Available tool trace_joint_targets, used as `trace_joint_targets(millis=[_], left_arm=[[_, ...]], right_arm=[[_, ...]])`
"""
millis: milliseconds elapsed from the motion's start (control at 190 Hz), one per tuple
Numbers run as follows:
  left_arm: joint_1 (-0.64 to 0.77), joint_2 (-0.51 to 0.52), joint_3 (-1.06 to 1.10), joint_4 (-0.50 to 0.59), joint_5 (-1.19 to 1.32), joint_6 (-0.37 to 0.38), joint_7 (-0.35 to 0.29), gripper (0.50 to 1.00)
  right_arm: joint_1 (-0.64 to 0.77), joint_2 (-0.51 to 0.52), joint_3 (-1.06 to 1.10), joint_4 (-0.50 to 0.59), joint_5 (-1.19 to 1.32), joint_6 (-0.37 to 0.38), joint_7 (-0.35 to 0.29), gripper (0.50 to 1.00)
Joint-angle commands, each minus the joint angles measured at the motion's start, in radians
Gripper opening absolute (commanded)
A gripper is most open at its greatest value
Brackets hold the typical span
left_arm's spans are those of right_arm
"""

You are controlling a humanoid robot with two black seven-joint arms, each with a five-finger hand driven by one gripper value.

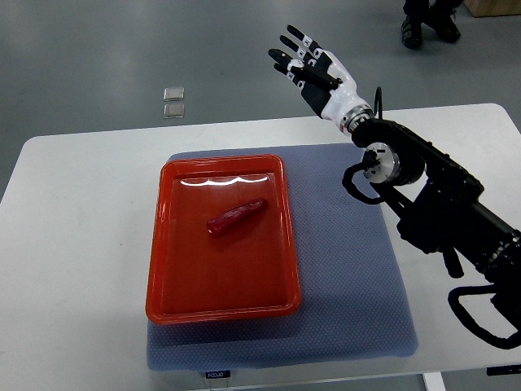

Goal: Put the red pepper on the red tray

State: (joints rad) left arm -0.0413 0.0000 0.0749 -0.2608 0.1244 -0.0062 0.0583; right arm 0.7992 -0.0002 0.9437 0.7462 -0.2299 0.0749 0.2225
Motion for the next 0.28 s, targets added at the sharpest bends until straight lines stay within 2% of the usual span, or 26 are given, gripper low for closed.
trace_joint_targets(millis=[0,116,273], left_arm=[[0.001,0.0,0.0,0.0,0.0,0.0,0.002,1.0],[0.0,0.0,0.0,0.0,0.0,0.0,0.0,1.0],[0.0,0.0,0.0,0.002,0.0,0.0,0.0,1.0]], right_arm=[[-0.089,0.0,0.027,0.002,0.098,0.036,0.003,0.913],[-0.141,0.0,0.029,-0.001,0.123,0.086,0.003,0.913],[-0.152,0.0,0.03,-0.001,0.126,0.091,0.012,0.913]])
